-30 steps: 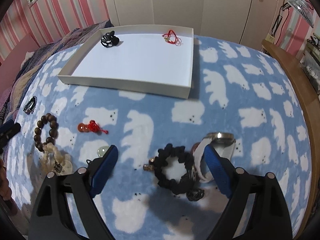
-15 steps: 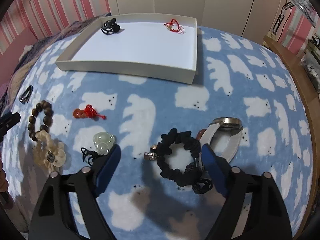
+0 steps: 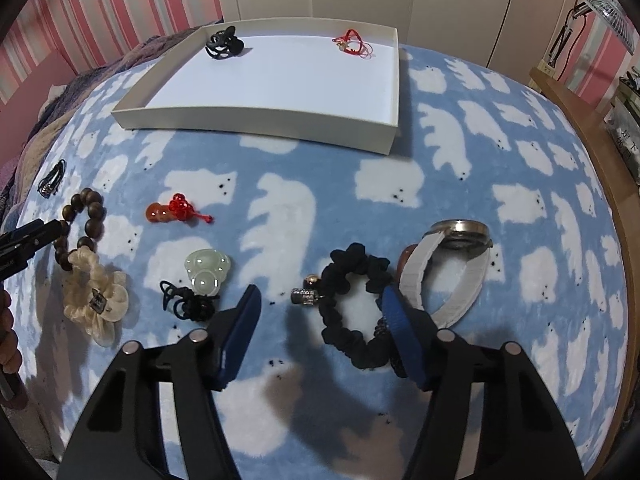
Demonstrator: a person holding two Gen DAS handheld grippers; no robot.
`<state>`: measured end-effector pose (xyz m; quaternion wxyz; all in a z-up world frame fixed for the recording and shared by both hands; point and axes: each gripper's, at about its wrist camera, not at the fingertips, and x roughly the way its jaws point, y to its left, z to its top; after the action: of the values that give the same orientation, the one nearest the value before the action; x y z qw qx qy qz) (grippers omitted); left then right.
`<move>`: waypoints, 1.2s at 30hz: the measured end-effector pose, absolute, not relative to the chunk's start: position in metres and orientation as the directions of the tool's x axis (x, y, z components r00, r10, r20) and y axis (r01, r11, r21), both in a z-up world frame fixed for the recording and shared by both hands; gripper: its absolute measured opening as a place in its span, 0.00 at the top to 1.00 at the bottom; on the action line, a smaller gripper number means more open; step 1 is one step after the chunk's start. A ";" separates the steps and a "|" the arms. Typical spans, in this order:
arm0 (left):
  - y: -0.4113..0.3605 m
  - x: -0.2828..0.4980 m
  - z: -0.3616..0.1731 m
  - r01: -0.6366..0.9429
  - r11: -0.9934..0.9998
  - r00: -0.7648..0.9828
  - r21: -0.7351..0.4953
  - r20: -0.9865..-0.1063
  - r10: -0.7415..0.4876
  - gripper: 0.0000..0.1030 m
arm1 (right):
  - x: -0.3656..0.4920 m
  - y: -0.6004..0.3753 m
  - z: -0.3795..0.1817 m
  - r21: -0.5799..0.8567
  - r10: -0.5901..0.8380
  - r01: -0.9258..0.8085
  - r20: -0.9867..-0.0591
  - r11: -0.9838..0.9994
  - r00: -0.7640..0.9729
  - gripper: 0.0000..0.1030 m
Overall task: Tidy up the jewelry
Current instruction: 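Grasp the wooden bead bracelet with the left tool while the right tool grasps the black scrunchie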
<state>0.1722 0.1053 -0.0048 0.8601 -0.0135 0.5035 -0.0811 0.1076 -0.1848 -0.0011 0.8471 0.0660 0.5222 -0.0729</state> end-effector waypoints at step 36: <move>0.095 0.194 -0.021 0.110 0.993 0.456 -0.031 -0.886 -0.078 0.81 | 0.122 -0.192 -0.017 0.076 -0.038 0.226 -0.887 0.971 0.459 0.77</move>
<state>0.1940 0.0948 -0.0208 0.8532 0.0154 0.5184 -0.0549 0.1224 -0.1916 -0.0170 0.8493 0.0918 0.5141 -0.0777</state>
